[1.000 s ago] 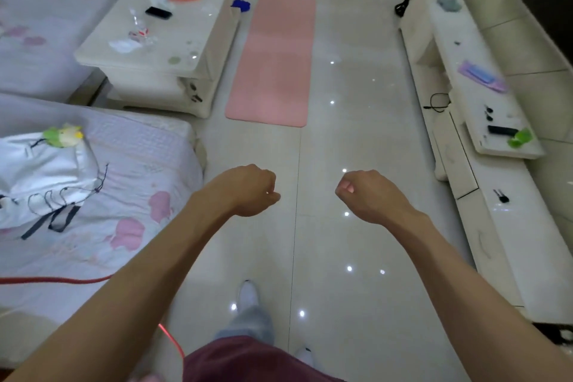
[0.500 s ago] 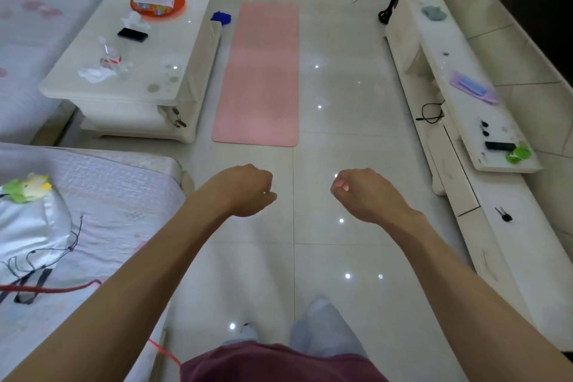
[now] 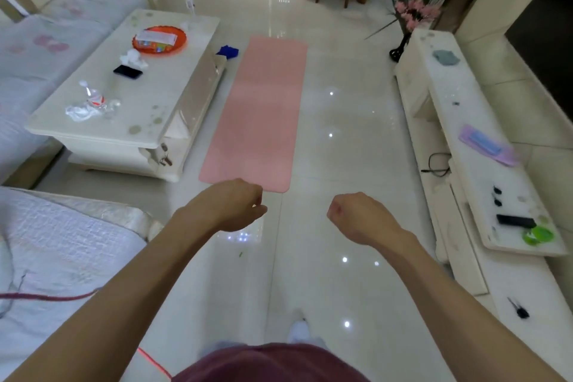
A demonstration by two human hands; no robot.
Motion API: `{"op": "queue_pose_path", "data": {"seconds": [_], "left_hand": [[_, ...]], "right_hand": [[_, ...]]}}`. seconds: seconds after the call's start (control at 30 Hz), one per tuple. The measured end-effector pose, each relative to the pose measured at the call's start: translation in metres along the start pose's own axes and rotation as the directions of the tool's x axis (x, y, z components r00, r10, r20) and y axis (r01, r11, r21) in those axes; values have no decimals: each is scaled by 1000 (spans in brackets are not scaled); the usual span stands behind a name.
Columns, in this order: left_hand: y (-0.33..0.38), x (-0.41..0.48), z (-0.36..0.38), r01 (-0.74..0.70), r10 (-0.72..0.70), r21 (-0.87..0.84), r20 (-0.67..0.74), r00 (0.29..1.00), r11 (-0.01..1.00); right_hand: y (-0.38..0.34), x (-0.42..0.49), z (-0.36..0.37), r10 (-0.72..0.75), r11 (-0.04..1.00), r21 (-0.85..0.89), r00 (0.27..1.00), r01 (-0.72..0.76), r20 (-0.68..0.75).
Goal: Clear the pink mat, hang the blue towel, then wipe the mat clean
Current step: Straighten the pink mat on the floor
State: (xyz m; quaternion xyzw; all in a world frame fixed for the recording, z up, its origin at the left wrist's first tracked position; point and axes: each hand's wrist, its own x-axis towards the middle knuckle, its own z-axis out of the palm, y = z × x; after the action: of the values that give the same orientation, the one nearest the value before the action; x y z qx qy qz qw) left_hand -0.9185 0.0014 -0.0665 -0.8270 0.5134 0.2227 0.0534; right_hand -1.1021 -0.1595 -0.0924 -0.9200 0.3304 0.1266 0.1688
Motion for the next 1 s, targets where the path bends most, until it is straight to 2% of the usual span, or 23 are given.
{"op": "queue_pose_path", "data": {"seconds": [0.33,0.57,0.73,0.8,0.87,1.0], "left_hand": [[30,124,-40,33,-32,-20,29,999,999],[22,246,-78,40,-36,-31,141,989,999],[49,350,-139,-57,59,-91,19,998,994],[54,386,-158,-87,86,-85,-14,996,993],[53,414,-174,-99,98,-75,-14,995,992],[39,458,-188,-55,57,-88,25,998,995]], "right_hand": [[71,124,-64,-84,995,-58,996,83,-16],[112,230,-98,-85,994,-64,996,84,-5],[155,308,-158,-30,992,-125,999,31,15],[169,340,-184,-2,991,-133,1000,-1,-25],[181,370,-204,11,993,-115,997,-19,-71],[197,419,-220,-1,997,-79,999,-3,-51]]}}
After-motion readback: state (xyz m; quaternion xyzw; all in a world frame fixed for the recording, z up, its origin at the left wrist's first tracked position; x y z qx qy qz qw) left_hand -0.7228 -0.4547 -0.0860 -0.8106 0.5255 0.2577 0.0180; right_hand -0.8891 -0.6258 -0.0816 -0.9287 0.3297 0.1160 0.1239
